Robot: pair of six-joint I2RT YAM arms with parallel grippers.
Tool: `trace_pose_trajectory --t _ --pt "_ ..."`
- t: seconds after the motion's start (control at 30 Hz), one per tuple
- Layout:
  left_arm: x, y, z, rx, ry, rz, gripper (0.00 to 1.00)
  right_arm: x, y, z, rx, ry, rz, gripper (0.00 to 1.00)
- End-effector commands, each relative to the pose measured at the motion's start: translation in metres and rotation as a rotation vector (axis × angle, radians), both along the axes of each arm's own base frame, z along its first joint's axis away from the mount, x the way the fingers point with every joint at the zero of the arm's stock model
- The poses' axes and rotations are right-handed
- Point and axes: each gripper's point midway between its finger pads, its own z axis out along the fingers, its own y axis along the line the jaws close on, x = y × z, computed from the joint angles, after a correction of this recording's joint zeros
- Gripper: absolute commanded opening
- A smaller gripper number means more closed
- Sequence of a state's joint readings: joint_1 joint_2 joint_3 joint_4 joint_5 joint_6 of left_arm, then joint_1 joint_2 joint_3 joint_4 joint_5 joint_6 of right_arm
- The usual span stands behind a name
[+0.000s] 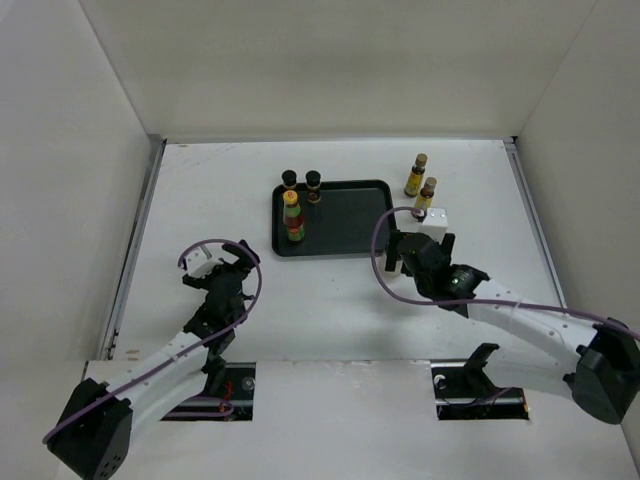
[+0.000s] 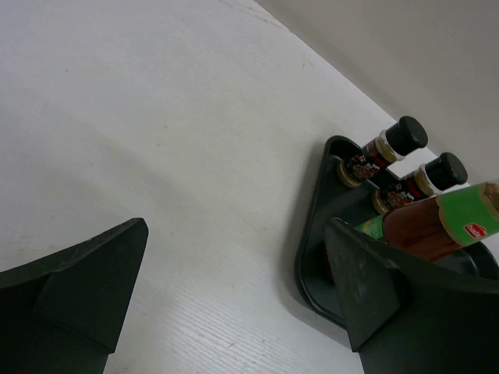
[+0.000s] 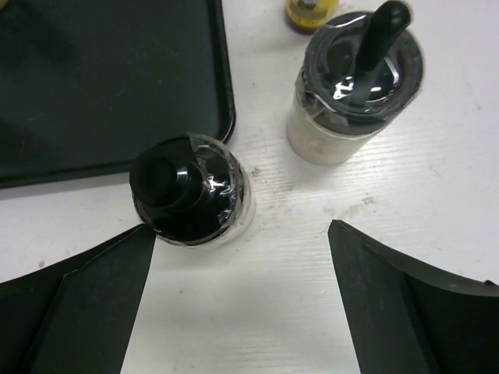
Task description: Organize the condiment bottles
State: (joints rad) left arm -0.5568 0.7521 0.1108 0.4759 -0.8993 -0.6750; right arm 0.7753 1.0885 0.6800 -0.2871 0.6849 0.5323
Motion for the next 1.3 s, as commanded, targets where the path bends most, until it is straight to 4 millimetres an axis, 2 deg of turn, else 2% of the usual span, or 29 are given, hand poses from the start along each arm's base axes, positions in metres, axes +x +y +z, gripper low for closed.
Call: trace_pose_trajectory --t 0.0,0.13,0.4,0.47,0.53,0.6,0.63,0.7,0.77,0.83,0.9,1.13,1.27 --pt "0.007 -0.011 0.01 -0.057 -0.054 -0.045 1.0 0.012 0.021 0.012 0.057 -0.008 0.062 0.99" --pt "0.009 -0.015 0.008 -0.057 -0.047 -0.063 1.0 0.024 0.034 0.01 0.061 -0.02 0.1 0.99" --pt "0.01 -0.015 0.007 -0.057 -0.044 -0.063 1.0 0.045 0.044 0.006 0.057 -0.037 0.123 0.97" --pt "0.011 -0.016 0.006 -0.055 -0.04 -0.064 1.0 0.051 0.041 -0.001 0.054 -0.029 0.111 0.92" --pt "0.011 -0.019 0.005 -0.055 -0.036 -0.078 1.0 0.057 0.039 -0.002 0.042 -0.049 0.101 0.81" --pt "0.012 -0.02 0.005 -0.056 -0.036 -0.085 1.0 0.061 0.037 0.007 0.04 -0.099 0.086 0.61" --pt "0.012 -0.021 0.004 -0.055 -0.033 -0.085 1.0 0.063 0.034 0.016 0.04 -0.13 0.073 0.56" --pt "0.013 -0.021 0.003 -0.053 -0.029 -0.085 1.0 0.062 0.033 0.043 0.039 -0.19 0.076 0.51" --pt "0.013 -0.023 0.003 -0.056 -0.03 -0.099 1.0 0.058 0.037 0.067 0.046 -0.237 0.103 0.51" --pt "0.013 -0.023 0.005 -0.06 -0.035 -0.101 1.0 0.054 0.049 0.092 0.085 -0.276 0.14 0.51" --pt "0.015 -0.019 0.004 -0.059 -0.034 -0.088 1.0 0.055 0.07 0.103 0.119 -0.287 0.194 0.52" --pt "0.016 -0.021 0.002 -0.062 -0.026 -0.111 1.0 0.092 0.153 0.106 0.188 -0.308 0.334 0.53" --pt "0.015 -0.022 0.002 -0.068 -0.03 -0.126 1.0 0.11 0.188 0.095 0.18 -0.293 0.387 0.54"
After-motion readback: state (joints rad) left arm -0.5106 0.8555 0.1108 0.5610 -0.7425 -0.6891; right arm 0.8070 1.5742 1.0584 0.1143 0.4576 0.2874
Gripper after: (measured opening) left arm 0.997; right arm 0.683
